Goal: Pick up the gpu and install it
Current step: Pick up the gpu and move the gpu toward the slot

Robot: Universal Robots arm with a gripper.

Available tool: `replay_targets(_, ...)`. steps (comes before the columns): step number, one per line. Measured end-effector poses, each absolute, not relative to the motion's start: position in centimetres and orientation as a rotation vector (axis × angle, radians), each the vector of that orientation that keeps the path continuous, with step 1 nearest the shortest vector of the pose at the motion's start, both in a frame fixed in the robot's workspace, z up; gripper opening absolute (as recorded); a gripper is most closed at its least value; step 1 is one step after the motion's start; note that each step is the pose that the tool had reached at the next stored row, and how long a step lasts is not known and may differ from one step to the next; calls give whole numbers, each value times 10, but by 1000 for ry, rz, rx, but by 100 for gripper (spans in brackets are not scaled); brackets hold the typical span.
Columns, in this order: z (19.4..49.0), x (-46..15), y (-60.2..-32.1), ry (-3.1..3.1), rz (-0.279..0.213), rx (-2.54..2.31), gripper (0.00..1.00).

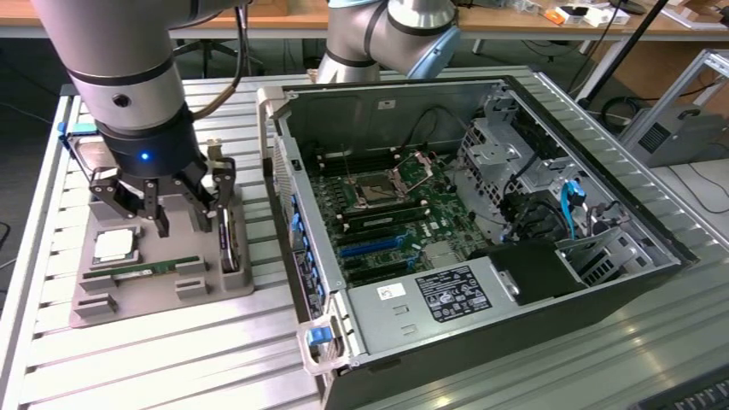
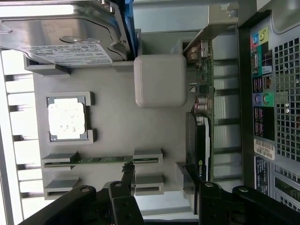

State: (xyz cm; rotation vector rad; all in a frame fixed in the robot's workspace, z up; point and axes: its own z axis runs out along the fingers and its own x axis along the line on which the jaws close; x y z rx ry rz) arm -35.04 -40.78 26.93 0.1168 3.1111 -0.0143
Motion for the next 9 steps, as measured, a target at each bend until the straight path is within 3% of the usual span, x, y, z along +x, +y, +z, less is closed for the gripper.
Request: replay_targets(9, 268, -344, -408, 3111, -16, 117, 54)
